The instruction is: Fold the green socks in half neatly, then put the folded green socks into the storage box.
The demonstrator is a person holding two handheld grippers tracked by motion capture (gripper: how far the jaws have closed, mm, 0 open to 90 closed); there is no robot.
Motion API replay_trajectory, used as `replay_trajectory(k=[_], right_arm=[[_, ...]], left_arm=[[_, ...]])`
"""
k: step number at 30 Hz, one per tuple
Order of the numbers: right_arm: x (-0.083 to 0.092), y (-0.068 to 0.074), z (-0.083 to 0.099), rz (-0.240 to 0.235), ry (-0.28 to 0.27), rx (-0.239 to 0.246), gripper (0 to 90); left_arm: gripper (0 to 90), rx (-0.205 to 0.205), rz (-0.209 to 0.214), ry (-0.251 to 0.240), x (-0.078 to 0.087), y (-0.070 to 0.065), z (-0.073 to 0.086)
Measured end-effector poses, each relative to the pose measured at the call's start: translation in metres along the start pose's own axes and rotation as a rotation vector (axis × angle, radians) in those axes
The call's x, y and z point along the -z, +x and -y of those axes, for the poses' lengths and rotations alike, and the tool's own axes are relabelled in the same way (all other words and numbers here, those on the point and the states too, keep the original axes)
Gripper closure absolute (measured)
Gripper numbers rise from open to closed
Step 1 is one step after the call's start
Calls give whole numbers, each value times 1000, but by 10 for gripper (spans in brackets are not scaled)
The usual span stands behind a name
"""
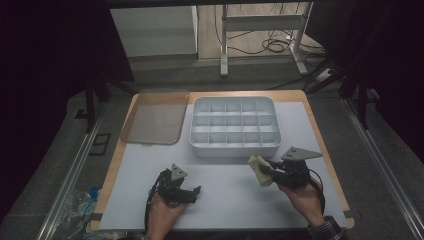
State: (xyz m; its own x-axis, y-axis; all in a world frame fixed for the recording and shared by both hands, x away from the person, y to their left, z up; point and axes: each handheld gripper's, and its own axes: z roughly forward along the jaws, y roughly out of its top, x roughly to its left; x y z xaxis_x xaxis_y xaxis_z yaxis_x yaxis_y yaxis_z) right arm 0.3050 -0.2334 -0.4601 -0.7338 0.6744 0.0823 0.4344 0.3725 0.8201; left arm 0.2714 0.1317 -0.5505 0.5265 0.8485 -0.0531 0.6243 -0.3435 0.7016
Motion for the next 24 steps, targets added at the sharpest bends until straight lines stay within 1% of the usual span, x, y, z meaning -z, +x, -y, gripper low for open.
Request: replay_trajectory(k=[1,9,15,16,24], right_arm=[[0,0,-1,2,-4,-4,716],[3,-10,-11,9,-21,-17,714],[5,-14,-17,19,-24,-18,714],[6,-16,-21,25,-32,-17,714],[7,-23,-34,46,-47,-14,712]], left_arm=[[47,-6,0,5,0,0,0],[47,-7,0,5,0,0,0],[47,-8,0,5,0,1,0],[47,-9,0,6,0,1,0],[47,-9,0,4,0,1,0]])
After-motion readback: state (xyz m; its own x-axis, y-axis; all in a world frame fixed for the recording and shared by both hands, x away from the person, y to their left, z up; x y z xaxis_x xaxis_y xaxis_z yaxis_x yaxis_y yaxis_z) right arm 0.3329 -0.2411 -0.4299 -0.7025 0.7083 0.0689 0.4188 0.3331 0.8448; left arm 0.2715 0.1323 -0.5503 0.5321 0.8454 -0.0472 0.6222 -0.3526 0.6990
